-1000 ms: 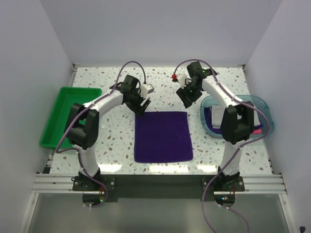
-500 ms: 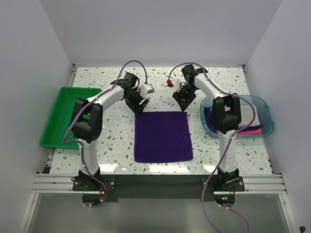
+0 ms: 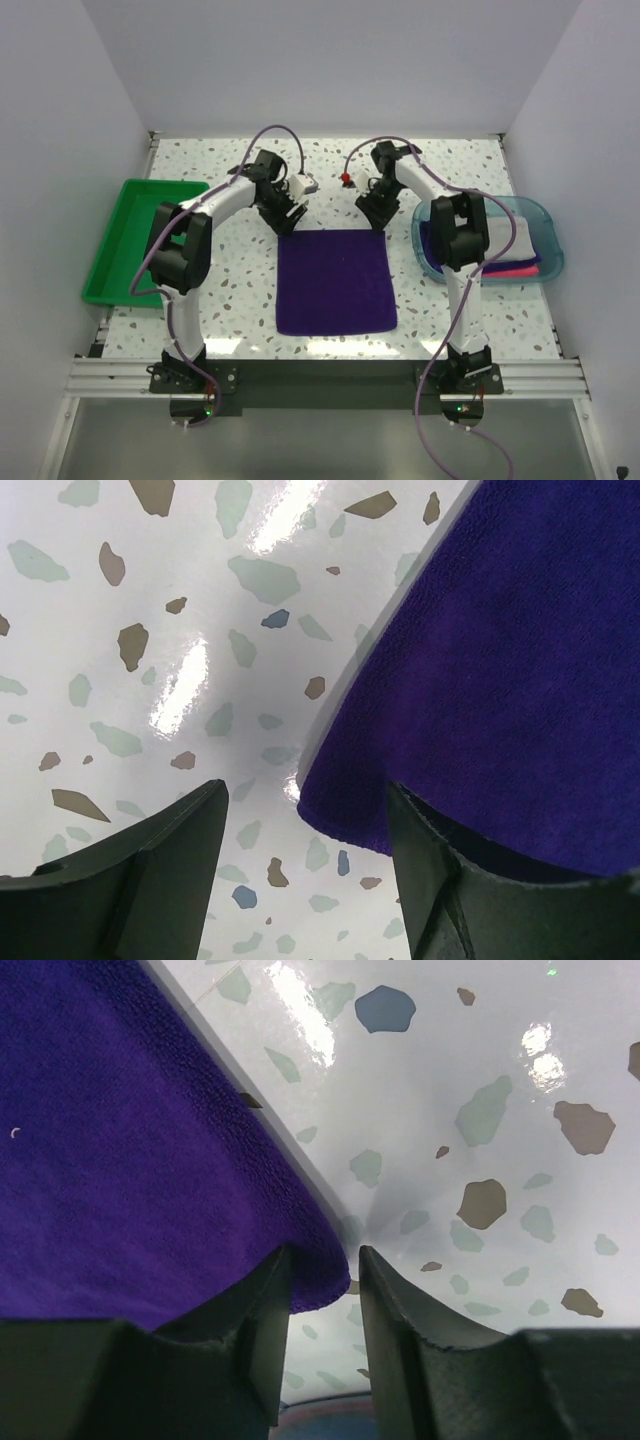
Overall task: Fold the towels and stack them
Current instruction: Fold the towel
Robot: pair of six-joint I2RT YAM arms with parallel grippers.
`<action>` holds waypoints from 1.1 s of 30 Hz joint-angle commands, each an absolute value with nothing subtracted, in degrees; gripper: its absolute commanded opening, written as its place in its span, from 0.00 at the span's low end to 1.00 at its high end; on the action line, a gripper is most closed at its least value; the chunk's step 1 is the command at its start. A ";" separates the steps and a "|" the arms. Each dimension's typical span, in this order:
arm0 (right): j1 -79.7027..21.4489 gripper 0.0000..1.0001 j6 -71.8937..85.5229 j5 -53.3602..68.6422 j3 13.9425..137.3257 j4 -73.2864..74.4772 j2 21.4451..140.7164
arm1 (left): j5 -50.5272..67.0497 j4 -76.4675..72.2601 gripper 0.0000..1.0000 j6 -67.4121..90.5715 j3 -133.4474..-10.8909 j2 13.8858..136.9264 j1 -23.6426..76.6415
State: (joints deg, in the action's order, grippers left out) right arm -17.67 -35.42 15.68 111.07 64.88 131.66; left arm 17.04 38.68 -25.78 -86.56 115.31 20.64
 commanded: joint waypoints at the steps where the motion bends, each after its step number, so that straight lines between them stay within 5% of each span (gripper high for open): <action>1: -17.58 0.36 -36.47 14.33 111.27 65.39 131.48 | 18.36 38.50 0.69 -27.60 -87.45 115.31 20.30; 10: -17.67 0.30 -36.04 13.89 110.83 65.21 132.89 | 20.39 39.81 0.69 -27.51 -88.94 117.16 20.30; 14: -17.75 0.20 -36.12 12.84 110.83 65.65 133.42 | 20.48 40.43 0.67 -27.60 -89.38 118.47 20.30; 18: -17.84 0.10 -35.95 12.48 109.52 64.87 133.16 | 21.36 41.22 0.61 -27.69 -89.56 118.83 20.30; 26: -18.19 0.05 -35.86 11.69 108.63 64.25 133.33 | 21.71 41.40 0.54 -28.04 -89.47 120.06 20.22; 33: -18.63 0.01 -35.68 10.64 108.46 64.25 134.30 | 22.33 42.79 0.39 -28.04 -90.26 122.34 19.16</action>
State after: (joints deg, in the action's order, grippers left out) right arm -18.13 -35.38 13.30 110.24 64.29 133.01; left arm 20.78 40.53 -26.85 -88.58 120.05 20.32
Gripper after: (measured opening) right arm 0.047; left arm 0.404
